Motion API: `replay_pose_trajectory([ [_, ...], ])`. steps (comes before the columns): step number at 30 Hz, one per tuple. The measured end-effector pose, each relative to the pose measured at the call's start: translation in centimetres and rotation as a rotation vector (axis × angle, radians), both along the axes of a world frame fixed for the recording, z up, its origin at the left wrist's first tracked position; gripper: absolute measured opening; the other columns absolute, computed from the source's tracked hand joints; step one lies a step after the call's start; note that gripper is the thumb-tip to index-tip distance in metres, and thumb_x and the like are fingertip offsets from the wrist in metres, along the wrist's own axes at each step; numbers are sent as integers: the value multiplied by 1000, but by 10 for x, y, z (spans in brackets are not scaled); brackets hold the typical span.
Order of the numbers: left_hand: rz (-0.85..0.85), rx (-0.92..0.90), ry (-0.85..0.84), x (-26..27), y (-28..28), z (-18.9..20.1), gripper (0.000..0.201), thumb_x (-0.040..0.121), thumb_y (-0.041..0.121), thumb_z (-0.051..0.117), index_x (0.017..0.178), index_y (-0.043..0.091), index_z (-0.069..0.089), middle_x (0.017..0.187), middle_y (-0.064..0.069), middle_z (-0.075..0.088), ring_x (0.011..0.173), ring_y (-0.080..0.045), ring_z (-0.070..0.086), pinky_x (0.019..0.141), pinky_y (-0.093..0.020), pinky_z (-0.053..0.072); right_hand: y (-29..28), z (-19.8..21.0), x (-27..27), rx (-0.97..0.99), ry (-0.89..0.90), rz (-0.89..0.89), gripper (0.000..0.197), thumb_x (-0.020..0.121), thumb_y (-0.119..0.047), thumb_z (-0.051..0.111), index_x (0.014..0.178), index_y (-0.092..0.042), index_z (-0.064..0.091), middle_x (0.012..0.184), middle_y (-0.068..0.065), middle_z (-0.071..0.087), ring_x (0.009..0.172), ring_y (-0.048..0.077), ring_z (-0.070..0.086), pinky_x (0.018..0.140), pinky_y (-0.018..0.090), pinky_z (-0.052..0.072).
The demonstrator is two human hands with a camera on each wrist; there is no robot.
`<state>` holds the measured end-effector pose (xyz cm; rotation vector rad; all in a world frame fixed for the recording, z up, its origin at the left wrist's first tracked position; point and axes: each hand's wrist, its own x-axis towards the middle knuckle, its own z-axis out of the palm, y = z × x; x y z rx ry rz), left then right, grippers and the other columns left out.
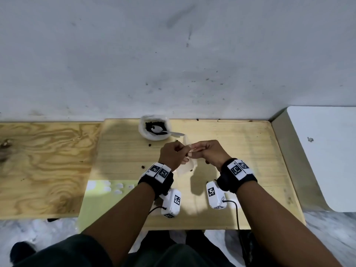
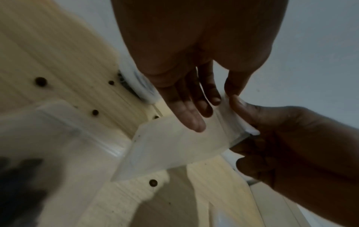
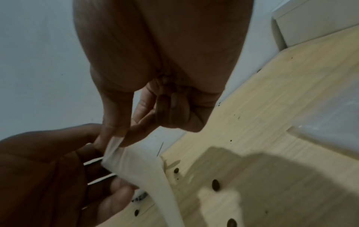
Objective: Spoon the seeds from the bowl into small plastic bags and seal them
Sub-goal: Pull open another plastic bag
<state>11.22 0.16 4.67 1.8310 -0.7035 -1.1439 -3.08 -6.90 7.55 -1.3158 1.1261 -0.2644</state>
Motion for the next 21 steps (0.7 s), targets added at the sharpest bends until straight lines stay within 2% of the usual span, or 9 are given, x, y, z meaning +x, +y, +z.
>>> replay_pose_trajectory([
  [2,25,-5,112,6,4,5,19,85,15,65,69,5,60,67,-17,68,72,-39,71,71,-46,61,0,-5,4,32,33,23,20,77,-16,83,96,-14,79,77,-4,72,71,6,56,52,20,32],
  [5,31,3,143,13,10,9,19,83,7,58,66,3,65,68,-19,68,73,-38,72,69,-40,60,2,-8,11,45,65,38,8,81,-25,80,88,-21,78,67,-14,66,67,8,49,57,21,35],
  [8,48,39,114,16,13,12,25,82,12,57,60,4,66,64,-22,68,68,-36,72,69,-42,61,6,-4,22,-80,49,145,4,86,-16,76,85,-13,73,68,-10,64,56,2,49,48,14,36],
  [10,40,53,116,18,14,14,27,86,12,54,62,1,61,59,-18,66,62,-36,70,67,-44,60,7,-2,30,-169,58,212,8,87,-8,73,81,-12,71,69,-5,63,52,-2,51,52,13,40],
  [12,-4,46,51,22,15,17,27,88,11,52,63,1,55,54,-12,62,55,-34,66,59,-40,55,4,-2,35,-236,104,224,15,84,-5,72,75,-16,69,68,-3,63,55,3,54,58,21,42],
  [15,-103,34,-157,26,19,28,38,86,14,54,49,8,46,50,-11,60,43,-24,63,44,-22,45,3,-1,40,-359,171,244,12,82,-7,70,74,-14,66,69,-7,65,61,6,57,61,24,44],
  [16,-121,31,-205,28,19,31,42,86,15,54,45,9,45,49,-13,60,39,-19,61,43,-20,42,4,0,42,-408,189,257,13,82,-8,69,73,-17,64,70,-7,66,65,9,59,63,27,48],
  [18,-141,24,-260,30,17,37,46,85,17,54,41,9,45,50,-19,62,36,-16,58,47,-20,43,6,0,44,-478,205,271,19,80,-9,68,68,-22,60,70,-5,67,69,16,62,69,34,53],
  [21,-138,40,-230,33,12,40,44,82,17,56,41,10,39,48,-18,56,36,-22,59,50,-27,44,4,-1,45,-548,238,216,17,78,-11,62,67,-22,56,71,2,69,72,23,66,69,40,56],
])
